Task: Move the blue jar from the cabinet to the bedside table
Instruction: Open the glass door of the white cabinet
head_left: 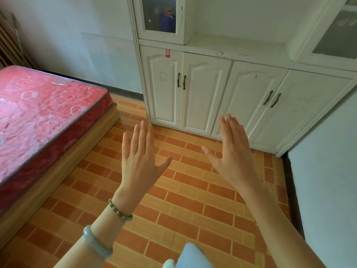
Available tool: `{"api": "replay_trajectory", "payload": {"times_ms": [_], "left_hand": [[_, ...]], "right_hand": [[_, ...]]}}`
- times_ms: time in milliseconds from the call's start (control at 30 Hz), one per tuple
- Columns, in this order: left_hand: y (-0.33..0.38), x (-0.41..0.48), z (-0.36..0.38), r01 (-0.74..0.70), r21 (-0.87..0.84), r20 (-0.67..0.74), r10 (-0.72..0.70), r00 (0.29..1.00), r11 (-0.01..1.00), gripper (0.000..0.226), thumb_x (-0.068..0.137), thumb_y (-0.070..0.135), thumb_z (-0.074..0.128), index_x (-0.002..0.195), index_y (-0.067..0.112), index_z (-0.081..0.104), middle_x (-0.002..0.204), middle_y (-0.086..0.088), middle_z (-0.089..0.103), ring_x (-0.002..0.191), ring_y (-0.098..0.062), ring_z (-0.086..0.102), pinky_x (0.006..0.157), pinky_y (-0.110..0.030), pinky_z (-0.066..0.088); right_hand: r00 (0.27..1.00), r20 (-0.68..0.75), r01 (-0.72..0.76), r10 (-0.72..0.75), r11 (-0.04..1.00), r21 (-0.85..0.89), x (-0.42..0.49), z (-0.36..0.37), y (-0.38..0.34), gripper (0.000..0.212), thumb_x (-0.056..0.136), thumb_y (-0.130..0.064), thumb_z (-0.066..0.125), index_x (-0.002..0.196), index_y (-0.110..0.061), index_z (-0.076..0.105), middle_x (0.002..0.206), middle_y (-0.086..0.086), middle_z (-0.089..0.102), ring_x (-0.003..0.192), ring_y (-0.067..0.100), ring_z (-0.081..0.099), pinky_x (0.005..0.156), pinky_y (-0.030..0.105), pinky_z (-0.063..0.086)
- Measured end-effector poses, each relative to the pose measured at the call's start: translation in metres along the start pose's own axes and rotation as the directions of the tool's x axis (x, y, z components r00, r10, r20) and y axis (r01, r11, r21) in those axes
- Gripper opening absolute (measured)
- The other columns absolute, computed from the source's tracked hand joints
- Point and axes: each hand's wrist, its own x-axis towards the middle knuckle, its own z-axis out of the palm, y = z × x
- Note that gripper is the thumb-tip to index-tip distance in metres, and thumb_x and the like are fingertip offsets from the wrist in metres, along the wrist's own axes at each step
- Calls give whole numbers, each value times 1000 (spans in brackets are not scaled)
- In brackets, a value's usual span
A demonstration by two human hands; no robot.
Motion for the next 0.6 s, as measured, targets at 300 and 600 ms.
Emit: {"api": "replay_trajectory", "payload": {"times_ms": [300, 600], "left_hand": [[-15, 126, 72, 18, -11, 2, -18, 1000, 1000, 95, 84, 68, 36, 148, -1, 24, 155, -19, 21, 145, -31, 15, 117, -52, 9], [-8, 304, 143, 4, -21, 5, -4, 1000, 1000, 94, 86, 68, 31, 148, 0, 21, 156, -19, 19, 145, -31, 14, 117, -52, 9]], "right_hand": [[1000, 19, 3, -3, 1000, 16, 126, 66, 47, 78, 85, -44, 55, 143, -9, 16, 151, 16, 18, 139, 26, 11, 112, 41, 11], [1000, 19, -6, 6, 999, 37, 297, 124, 113, 79, 86, -43, 55, 144, -9, 13, 152, 15, 12, 139, 22, 4, 113, 40, 8]]}}
